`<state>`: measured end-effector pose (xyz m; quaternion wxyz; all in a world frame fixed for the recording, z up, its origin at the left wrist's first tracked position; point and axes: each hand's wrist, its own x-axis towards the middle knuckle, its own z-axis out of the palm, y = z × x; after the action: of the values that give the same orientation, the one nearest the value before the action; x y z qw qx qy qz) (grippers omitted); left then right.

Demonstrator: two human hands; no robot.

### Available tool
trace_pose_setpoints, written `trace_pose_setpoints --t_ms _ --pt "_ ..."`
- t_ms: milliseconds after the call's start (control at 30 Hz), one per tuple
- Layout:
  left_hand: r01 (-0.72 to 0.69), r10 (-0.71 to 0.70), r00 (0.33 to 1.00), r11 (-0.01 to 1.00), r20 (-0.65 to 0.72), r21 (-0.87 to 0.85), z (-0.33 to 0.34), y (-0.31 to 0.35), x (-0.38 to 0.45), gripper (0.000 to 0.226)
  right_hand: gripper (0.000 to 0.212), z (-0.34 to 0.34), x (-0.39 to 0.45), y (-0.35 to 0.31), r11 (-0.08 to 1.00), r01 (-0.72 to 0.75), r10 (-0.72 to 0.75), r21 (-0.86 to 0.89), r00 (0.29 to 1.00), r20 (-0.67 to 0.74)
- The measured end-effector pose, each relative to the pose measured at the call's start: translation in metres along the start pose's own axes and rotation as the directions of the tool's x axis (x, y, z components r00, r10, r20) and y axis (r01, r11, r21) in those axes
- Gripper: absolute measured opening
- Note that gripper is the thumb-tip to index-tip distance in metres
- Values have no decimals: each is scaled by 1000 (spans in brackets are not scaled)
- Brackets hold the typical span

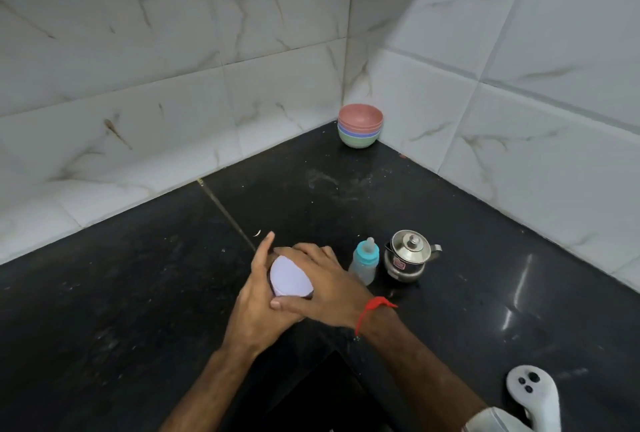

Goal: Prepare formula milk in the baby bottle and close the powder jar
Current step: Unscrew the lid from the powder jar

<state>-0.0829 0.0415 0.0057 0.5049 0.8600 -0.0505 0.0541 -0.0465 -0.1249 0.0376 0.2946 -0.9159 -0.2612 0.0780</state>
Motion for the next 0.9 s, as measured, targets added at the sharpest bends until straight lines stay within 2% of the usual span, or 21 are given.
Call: trace_pose_setpoints --t_ms 67,133,233,300,400,500,600,900 --pt "4 -4 1000 1000 -5 0 -3 -4 -12 136 73 8 -4 -3 999 37 -37 -3 998 -42" --pt "28 -30 999 998 -27 -48 -4 -9 -21 137 65 22 -10 -6 998 46 -39 45 988 -147" --pt "85 -86 996 994 -17 -75 -4 -10 -34 138 62 39 -17 -14 977 -21 73 212 968 -240" --pt "115 -115 993 992 8 -60 -4 -11 -42 137 62 42 -22 -22 969 -74 125 235 970 -207" --pt "90 -91 994 996 63 25 -4 -7 -52 138 60 40 -29 -34 974 -224 224 20 965 -137" --pt "99 -105 992 991 63 91 -4 1 -59 142 64 41 -30 -42 928 -335 310 -165 938 -157" --pt "107 -115 989 990 91 87 -11 5 -63 143 71 44 -33 -45 930 -291 231 -222 937 -261" --pt "60 -73 990 992 123 110 -25 16 -72 134 68 32 -41 -45 957 -111 28 -269 955 -294"
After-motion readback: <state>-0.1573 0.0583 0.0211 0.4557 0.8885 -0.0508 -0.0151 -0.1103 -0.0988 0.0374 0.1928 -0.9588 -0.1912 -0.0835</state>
